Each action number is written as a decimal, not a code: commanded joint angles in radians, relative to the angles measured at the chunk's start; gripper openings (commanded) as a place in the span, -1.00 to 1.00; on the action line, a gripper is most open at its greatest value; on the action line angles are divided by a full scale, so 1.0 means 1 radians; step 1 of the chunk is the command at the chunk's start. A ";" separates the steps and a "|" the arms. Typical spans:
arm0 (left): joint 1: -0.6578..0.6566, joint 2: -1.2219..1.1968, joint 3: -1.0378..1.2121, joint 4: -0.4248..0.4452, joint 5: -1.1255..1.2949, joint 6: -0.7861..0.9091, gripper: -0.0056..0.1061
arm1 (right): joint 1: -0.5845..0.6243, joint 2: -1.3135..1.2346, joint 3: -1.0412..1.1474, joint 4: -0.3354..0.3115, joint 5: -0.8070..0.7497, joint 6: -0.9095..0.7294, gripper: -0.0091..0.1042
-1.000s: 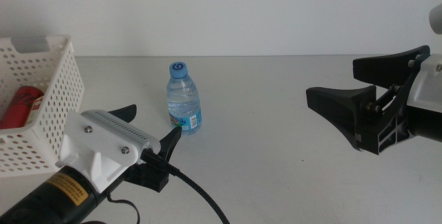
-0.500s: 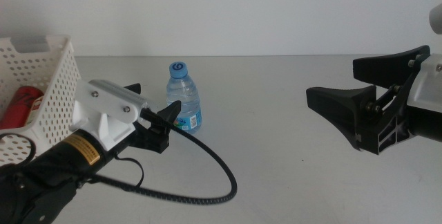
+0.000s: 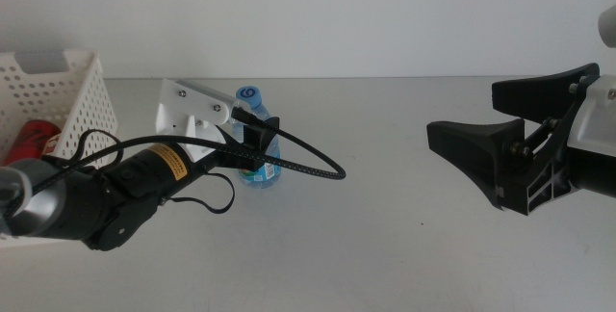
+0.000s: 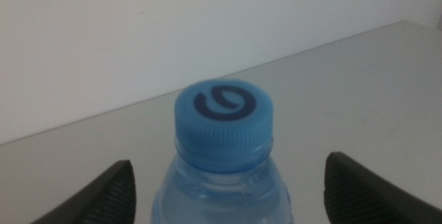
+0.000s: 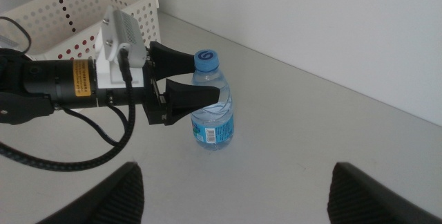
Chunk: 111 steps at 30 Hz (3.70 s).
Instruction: Use arms to grab the bottles and put them into the dustbin to the left of the table.
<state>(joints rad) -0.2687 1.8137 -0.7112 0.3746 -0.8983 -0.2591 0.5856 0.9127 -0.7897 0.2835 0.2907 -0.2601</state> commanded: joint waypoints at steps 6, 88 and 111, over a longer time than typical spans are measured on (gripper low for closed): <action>0.002 0.067 -0.084 -0.003 -0.078 -0.038 0.77 | 0.004 -0.011 -0.034 0.002 -0.071 -0.012 0.37; 0.568 -0.017 -0.909 -0.596 1.786 0.564 0.77 | 0.004 -0.011 -0.034 0.002 -0.071 -0.012 0.37; 0.308 -0.478 -0.881 -0.609 2.025 0.595 0.75 | 0.004 -0.011 -0.034 0.003 -0.071 -0.012 0.37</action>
<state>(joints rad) 0.0618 1.3976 -1.5794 -0.2014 1.1699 0.3353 0.5856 0.9127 -0.7897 0.2835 0.2898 -0.2601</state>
